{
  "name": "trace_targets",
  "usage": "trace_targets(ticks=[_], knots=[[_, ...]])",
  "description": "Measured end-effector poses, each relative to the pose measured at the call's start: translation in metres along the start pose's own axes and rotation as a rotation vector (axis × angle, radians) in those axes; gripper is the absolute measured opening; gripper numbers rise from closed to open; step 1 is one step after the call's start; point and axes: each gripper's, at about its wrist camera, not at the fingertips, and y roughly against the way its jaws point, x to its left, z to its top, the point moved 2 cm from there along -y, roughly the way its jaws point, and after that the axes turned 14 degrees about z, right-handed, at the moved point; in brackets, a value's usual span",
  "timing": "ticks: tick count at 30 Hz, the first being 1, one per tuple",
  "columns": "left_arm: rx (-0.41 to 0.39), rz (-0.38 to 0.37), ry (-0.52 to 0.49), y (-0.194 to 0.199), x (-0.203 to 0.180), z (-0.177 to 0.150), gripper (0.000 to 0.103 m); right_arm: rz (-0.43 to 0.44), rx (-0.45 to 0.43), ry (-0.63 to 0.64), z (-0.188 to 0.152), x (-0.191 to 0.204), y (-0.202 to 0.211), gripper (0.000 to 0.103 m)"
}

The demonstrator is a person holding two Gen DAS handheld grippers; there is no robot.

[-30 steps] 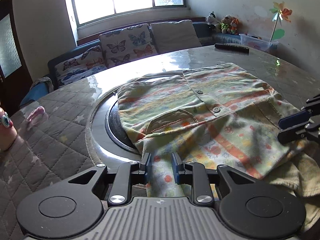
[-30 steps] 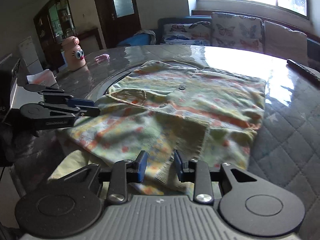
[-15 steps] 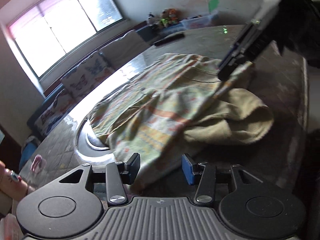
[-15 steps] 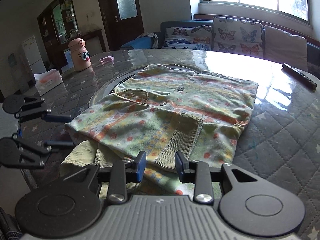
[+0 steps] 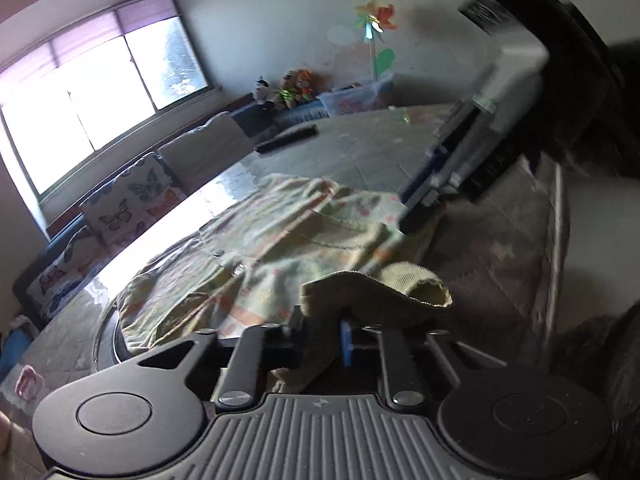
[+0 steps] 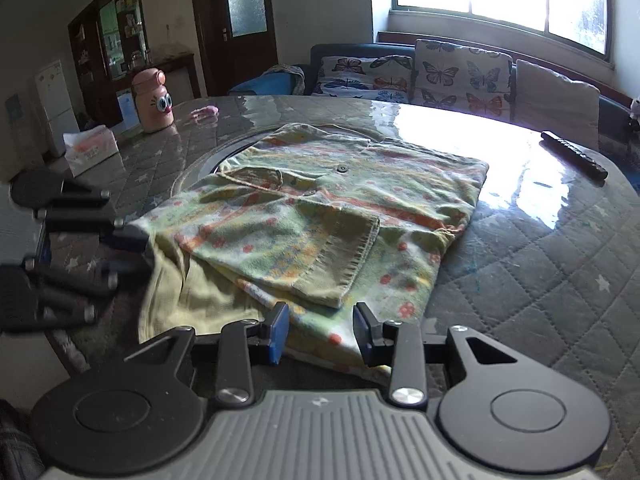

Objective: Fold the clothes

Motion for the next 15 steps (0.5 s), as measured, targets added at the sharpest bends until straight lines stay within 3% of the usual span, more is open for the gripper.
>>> trace_targets(ticks=[5, 9, 13, 15], knots=[[0.035, 0.021, 0.183, -0.011, 0.03, 0.016, 0.006, 0.011, 0.03, 0.083, -0.005, 0.01, 0.0, 0.042], [0.053, 0.015, 0.236, -0.022, 0.04, 0.024, 0.006, 0.015, 0.024, 0.177, -0.002, 0.023, -0.008, 0.052], [0.068, 0.007, 0.248, -0.028, 0.043, 0.026, 0.006, 0.027, -0.006, 0.239, 0.006, 0.032, -0.024, 0.05], [0.075, 0.004, 0.252, -0.027, 0.045, 0.024, 0.006, 0.053, 0.006, 0.236, 0.012, 0.033, -0.037, 0.039]])
